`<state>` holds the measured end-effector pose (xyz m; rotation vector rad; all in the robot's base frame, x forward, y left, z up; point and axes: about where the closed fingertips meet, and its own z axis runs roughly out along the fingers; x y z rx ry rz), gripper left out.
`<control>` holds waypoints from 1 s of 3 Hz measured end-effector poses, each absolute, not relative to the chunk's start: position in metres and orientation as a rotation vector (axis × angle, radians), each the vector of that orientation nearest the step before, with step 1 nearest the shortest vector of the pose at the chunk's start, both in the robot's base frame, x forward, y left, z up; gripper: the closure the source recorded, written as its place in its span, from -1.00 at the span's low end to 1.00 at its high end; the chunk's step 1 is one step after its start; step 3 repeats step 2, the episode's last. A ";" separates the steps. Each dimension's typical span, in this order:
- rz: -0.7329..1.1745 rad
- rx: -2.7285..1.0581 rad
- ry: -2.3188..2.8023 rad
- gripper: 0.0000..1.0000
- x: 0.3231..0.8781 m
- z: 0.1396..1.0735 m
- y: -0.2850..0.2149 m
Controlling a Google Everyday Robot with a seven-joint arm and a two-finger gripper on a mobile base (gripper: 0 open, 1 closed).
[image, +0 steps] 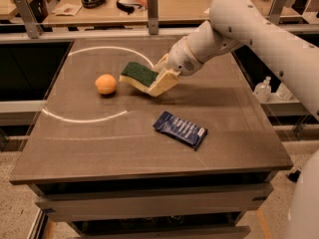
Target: Move sponge near orange
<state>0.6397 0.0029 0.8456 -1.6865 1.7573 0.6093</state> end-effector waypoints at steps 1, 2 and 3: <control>0.645 -1.716 1.757 1.00 0.637 0.841 0.016; 0.650 -1.720 1.756 0.65 0.636 0.839 0.018; 0.650 -1.720 1.756 0.65 0.636 0.839 0.018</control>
Offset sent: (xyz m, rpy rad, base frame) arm -0.0028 0.0122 -0.0042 -0.0031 0.0251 0.0265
